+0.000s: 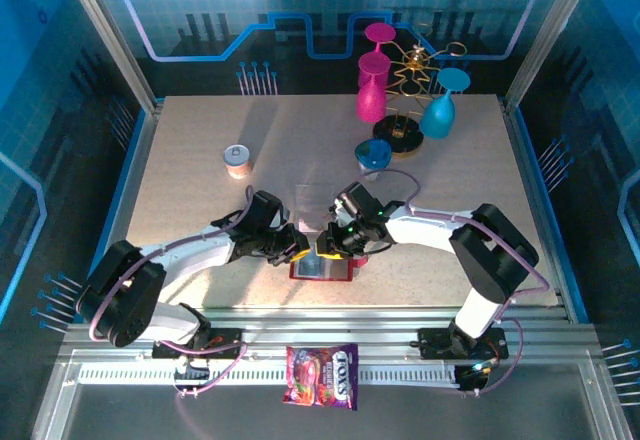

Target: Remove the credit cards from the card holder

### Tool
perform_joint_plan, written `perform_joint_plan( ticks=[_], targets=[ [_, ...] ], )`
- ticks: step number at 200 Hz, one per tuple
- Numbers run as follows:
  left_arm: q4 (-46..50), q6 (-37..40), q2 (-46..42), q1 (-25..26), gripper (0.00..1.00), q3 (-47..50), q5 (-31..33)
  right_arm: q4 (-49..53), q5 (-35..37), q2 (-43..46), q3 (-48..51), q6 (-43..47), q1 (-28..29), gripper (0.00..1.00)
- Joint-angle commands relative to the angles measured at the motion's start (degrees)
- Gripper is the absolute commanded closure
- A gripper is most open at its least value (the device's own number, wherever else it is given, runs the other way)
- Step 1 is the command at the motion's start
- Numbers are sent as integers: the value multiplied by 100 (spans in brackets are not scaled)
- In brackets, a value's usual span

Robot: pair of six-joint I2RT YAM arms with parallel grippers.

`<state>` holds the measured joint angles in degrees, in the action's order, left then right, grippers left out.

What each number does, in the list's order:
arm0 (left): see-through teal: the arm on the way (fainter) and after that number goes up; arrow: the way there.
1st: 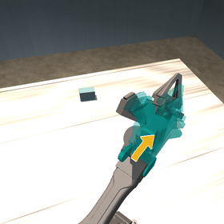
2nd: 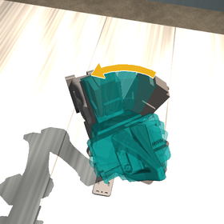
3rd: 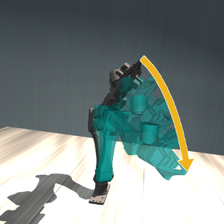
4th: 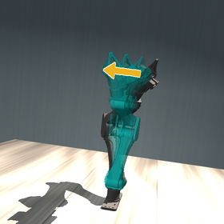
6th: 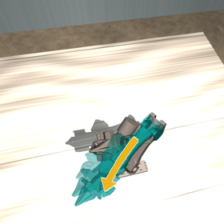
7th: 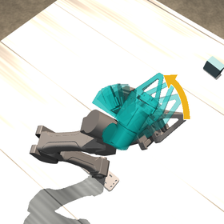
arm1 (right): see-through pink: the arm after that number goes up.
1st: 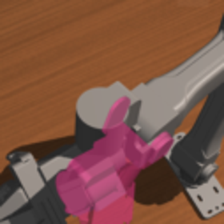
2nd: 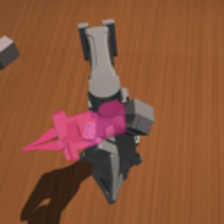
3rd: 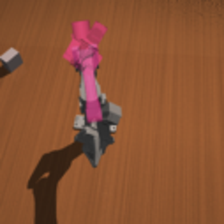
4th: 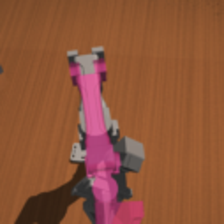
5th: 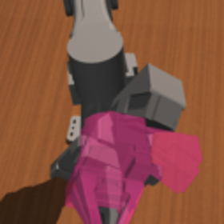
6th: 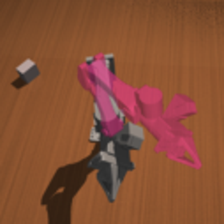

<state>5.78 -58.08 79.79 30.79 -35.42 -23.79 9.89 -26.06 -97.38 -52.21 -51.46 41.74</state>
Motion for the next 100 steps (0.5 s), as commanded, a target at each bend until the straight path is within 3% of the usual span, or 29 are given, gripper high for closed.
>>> perform_joint_plan(
  ticks=[1, 100],
  targets=[
    [131, 130, 110, -55, 83, 114, 78, -192, -136, -134, -76, -109, 88, 73],
    [378, 254, 436, -61, 84, -18, 65, -391, -226, -401, -45, -215, 141, 73]
  ],
)
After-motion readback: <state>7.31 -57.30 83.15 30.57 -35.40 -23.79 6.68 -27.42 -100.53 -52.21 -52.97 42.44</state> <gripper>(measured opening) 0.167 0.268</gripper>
